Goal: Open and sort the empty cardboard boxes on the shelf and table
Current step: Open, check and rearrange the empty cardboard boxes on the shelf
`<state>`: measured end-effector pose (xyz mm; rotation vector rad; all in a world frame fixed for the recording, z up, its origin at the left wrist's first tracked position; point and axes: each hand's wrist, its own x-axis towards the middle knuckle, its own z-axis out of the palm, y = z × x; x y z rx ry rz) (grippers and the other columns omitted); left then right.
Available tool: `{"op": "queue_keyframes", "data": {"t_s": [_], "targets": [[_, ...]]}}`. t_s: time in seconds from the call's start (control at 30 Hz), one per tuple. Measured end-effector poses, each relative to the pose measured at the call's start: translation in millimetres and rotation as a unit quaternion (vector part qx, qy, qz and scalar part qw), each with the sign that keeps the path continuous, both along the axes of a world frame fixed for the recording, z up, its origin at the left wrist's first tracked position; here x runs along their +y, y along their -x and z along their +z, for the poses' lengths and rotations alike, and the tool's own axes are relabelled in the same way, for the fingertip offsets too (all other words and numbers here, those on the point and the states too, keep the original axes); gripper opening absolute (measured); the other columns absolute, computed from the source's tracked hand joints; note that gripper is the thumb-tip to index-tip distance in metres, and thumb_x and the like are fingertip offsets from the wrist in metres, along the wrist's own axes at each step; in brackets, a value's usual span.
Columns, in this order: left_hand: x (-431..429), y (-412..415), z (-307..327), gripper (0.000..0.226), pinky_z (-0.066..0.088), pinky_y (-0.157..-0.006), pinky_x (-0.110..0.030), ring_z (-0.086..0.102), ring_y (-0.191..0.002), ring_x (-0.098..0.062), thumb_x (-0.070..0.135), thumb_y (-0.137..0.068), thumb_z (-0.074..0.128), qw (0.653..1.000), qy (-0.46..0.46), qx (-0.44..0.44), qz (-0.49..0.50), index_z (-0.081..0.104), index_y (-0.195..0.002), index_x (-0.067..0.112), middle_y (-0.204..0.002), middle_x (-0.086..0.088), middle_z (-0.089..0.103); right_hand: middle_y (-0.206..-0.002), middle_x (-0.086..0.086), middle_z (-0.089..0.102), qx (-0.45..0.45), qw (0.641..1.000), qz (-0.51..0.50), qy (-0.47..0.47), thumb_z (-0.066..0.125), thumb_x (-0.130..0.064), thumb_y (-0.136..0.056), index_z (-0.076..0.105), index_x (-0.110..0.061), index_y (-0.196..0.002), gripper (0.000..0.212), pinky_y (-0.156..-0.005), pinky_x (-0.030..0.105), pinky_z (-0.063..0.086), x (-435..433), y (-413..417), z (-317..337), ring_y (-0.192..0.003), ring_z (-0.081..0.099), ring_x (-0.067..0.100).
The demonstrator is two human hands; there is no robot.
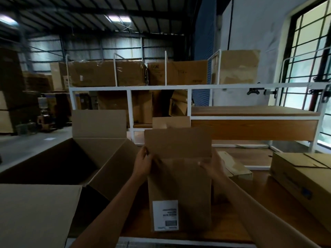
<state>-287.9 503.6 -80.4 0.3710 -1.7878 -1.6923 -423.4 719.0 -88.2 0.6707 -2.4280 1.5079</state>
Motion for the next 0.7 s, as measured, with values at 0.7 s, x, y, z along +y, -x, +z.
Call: {"op": "queue_keyframes", "data": {"t_s": [0.7], "targets": [[-6.5,-36.5,60.9,0.027,0.049,-0.100,-0.033,0.062,-0.110,-0.009,0.013,-0.087,0.068,0.877,0.368,-0.233,-0.206,0.064,-0.111,0.024,-0.116,0.003,0.066,-0.096,0.006,0.073,-0.081,0.986,0.133,-0.062,0.057,-0.043,-0.092,0.077,-0.012,-0.090,0.037,-0.080,0.045,0.056,73.7,-18.8,26.4,-0.091,0.066,0.021]]}}
